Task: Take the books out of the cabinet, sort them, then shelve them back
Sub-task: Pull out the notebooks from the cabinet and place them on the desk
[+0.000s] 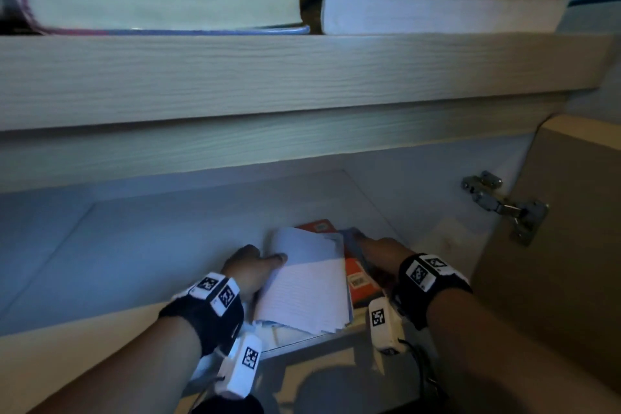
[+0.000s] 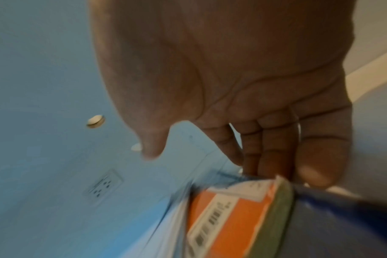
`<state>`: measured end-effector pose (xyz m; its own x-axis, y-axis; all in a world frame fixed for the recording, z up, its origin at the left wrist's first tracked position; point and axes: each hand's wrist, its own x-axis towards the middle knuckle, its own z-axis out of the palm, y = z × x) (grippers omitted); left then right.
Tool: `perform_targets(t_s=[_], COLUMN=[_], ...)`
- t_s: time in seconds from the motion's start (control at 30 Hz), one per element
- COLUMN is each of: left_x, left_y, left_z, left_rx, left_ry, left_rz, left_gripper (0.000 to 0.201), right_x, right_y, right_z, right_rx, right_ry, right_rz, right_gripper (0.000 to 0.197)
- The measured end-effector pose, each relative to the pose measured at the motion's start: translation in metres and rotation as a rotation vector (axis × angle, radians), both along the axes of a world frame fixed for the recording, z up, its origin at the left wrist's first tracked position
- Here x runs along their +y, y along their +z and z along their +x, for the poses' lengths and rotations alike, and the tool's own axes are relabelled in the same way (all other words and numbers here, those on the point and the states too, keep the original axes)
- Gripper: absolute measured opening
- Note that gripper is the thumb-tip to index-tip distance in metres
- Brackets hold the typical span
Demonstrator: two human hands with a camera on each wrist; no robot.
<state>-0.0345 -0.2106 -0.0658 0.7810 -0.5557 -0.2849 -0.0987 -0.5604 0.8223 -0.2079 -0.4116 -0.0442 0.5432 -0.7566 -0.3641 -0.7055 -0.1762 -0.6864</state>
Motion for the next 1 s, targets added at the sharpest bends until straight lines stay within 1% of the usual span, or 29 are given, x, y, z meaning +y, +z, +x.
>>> perform_targets(t_s=[0.03,0.1,0.13,0.17,0.2,0.23,0.27,0.33,0.37,0.4,0.43,0.47,0.53,0.57,0.6,0.63,0.67,0.7,0.77,0.8,0.83,0.87,0.9,0.93,1.0], left_x=[-0.002,0.002,0.002,0.003,0.005,0.008,0.010,0.014,0.017,0.020,0.023,0.028,0.044,0.054,0.064,0.075,0.086,0.100,0.128,0.142,0.160,0.164,0.172,0.180,0.194], left_y=[0.001,0.002,-0.002,-0.002,-0.002,-0.002,-0.002,0.006,0.014,0.019,0.027,0.030,0.051,0.065,0.079,0.096,0.110,0.129,0.155,0.166,0.189,0.186,0.201,0.229,0.274], left_z=[0.000,-0.002,0.002,0.003,0.001,0.001,-0.001,-0.012,-0.021,-0.029,-0.037,-0.042,-0.059,-0.070,-0.082,-0.095,-0.106,-0.120,-0.147,-0.156,-0.177,-0.182,-0.195,-0.208,-0.232], left_rx=[0.086,0.280,0.345,0.405,0.435,0.462,0.479,0.462,0.458,0.461,0.469,0.485,0.524,0.533,0.555,0.582,0.612,0.645,0.715,0.726,0.735,0.746,0.745,0.745,0.675], left_ry=[0.020,0.081,0.091,0.074,0.063,0.054,0.040,0.001,-0.008,-0.005,0.001,0.008,0.012,0.020,0.030,0.051,0.059,0.072,0.110,0.141,0.185,0.238,0.269,0.269,0.266], left_rz=[-0.068,-0.189,-0.224,-0.251,-0.267,-0.278,-0.311,-0.330,-0.340,-0.356,-0.370,-0.382,-0.403,-0.402,-0.418,-0.428,-0.431,-0.428,-0.384,-0.362,-0.335,-0.326,-0.299,-0.309,-0.355], left_gripper=[0.065,0.039,0.033,0.037,0.048,0.057,0.058,0.056,0.054,0.048,0.039,0.036,0.047,0.050,0.046,0.039,0.036,0.042,0.072,0.078,0.074,0.070,0.069,0.071,0.072], right_x=[0.010,0.024,0.030,0.031,0.034,0.040,0.043,0.048,0.052,0.054,0.059,0.065,0.084,0.096,0.107,0.118,0.127,0.141,0.167,0.177,0.193,0.199,0.207,0.212,0.226], right_y=[-0.001,-0.011,-0.014,-0.016,-0.017,-0.016,-0.017,-0.024,-0.025,-0.027,-0.025,-0.019,0.001,0.016,0.028,0.041,0.055,0.076,0.113,0.141,0.182,0.195,0.214,0.245,0.304], right_z=[-0.001,0.000,0.001,0.003,0.005,0.006,0.007,0.005,0.002,-0.003,-0.009,-0.016,-0.032,-0.042,-0.052,-0.062,-0.072,-0.084,-0.112,-0.123,-0.143,-0.150,-0.162,-0.174,-0.197], right_rx=[-0.015,-0.073,-0.098,-0.125,-0.103,-0.086,-0.077,-0.064,-0.074,-0.104,-0.160,-0.233,-0.370,-0.412,-0.435,-0.446,-0.449,-0.431,-0.386,-0.360,-0.334,-0.321,-0.307,-0.307,-0.345], right_ry=[0.017,0.022,0.020,0.044,0.079,0.107,0.119,0.123,0.122,0.135,0.131,0.108,0.076,0.078,0.080,0.068,0.050,0.035,0.023,0.019,0.033,0.016,0.027,0.034,0.047], right_rz=[0.027,0.064,0.091,0.099,0.088,0.092,0.093,0.106,0.111,0.138,0.199,0.298,0.526,0.610,0.690,0.735,0.758,0.758,0.785,0.784,0.785,0.756,0.748,0.746,0.720], right_gripper=[0.088,0.092,0.099,0.099,0.092,0.078,0.073,0.063,0.061,0.063,0.068,0.069,0.055,0.051,0.050,0.050,0.049,0.049,0.055,0.053,0.046,0.038,0.034,0.034,0.030])
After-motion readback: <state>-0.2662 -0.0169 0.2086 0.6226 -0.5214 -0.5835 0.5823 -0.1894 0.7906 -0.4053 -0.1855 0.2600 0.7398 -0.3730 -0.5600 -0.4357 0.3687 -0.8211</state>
